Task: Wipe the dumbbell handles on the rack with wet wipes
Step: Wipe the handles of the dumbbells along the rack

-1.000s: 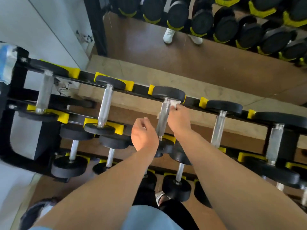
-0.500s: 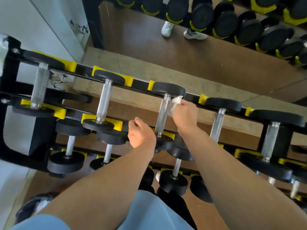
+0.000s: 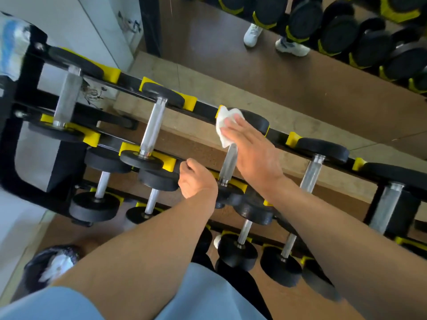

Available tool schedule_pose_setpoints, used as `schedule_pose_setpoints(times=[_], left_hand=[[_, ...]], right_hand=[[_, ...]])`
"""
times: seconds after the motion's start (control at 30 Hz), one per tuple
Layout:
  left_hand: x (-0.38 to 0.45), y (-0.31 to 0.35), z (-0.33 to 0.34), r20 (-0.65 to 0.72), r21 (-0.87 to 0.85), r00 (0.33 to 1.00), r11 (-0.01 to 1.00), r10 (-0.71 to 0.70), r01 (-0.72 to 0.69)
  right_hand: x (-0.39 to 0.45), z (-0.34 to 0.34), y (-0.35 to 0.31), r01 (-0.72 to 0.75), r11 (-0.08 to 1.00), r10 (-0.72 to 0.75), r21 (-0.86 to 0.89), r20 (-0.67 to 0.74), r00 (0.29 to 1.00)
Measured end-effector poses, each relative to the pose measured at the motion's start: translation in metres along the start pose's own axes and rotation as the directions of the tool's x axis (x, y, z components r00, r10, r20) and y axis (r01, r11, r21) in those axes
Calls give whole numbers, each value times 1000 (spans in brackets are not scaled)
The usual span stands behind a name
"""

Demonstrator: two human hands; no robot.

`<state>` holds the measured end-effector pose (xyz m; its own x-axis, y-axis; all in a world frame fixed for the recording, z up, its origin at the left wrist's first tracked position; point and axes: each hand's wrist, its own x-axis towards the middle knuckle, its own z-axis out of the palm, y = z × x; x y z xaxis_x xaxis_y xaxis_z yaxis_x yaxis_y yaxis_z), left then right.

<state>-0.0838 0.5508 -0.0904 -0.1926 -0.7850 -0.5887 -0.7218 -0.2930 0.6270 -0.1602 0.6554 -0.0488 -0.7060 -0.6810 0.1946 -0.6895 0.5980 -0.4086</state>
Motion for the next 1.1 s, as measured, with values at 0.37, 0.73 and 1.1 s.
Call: schedule_pose_setpoints(times=[0.37, 0.73, 1.1], left_hand=[[1, -5, 4, -4, -31, 999, 998, 50, -50], [0, -7, 8, -58, -186, 997, 982, -45, 33], [-3, -6, 5, 7, -125, 1000, 992, -15, 16]], right_hand=[[-52, 4, -17, -402, 890, 227, 216, 555, 800], [-22, 22, 32, 297, 948, -206, -118, 485, 850], [-57, -22, 10, -558, 826, 364, 85, 675, 642]])
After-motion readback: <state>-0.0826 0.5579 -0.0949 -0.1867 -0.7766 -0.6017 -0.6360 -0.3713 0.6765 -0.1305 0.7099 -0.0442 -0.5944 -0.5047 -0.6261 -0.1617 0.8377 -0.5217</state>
